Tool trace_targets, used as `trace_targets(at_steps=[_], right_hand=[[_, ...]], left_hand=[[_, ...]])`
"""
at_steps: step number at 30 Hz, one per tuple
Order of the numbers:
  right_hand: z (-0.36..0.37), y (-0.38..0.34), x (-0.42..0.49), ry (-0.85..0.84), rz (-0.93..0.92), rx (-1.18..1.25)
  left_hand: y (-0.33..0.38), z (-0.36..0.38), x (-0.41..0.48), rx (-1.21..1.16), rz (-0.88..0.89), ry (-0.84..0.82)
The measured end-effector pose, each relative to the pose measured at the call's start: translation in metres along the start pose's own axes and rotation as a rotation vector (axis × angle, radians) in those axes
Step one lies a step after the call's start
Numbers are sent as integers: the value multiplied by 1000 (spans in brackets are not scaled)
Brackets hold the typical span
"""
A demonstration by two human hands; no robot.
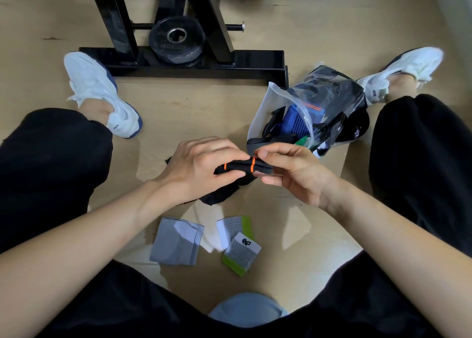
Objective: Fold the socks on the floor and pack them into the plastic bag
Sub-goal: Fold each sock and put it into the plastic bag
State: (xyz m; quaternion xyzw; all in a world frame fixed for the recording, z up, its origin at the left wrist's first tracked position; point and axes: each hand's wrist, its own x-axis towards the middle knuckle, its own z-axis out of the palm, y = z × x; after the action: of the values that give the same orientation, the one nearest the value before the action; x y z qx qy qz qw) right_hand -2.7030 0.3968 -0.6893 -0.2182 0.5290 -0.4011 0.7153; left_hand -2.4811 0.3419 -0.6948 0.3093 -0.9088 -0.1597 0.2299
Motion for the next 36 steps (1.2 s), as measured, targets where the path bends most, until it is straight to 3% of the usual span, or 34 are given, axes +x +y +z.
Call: trace_targets(at_steps=[5,11,13,15,19,23,28,36], right_hand=[[-11,-3,2,42,-53,-131],[-57,-24,17,392,-746,-1082],[-74,-29,28,453,-790,-1270],[-85,-32,37,471,-715,-1414],[-91,-34,50,399,-581,-1439],[-93,-34,55,451,-608,-1356],[-97,-41,44,448,-656,-1262],[-101,-46,28,396,-629,-1188]], left_hand=[[-5,-2,-2,10,-90,-56],[-9,1,-1,-66,-262,-115],[-9,5,3,-69,-323,-146],[-9,11,10,-61,-369,-168],[-9,25,32,-112,-473,-153],[-6,59,61,-214,-634,-107],[-1,124,100,-566,-816,3],[-1,193,142,-782,-838,48]])
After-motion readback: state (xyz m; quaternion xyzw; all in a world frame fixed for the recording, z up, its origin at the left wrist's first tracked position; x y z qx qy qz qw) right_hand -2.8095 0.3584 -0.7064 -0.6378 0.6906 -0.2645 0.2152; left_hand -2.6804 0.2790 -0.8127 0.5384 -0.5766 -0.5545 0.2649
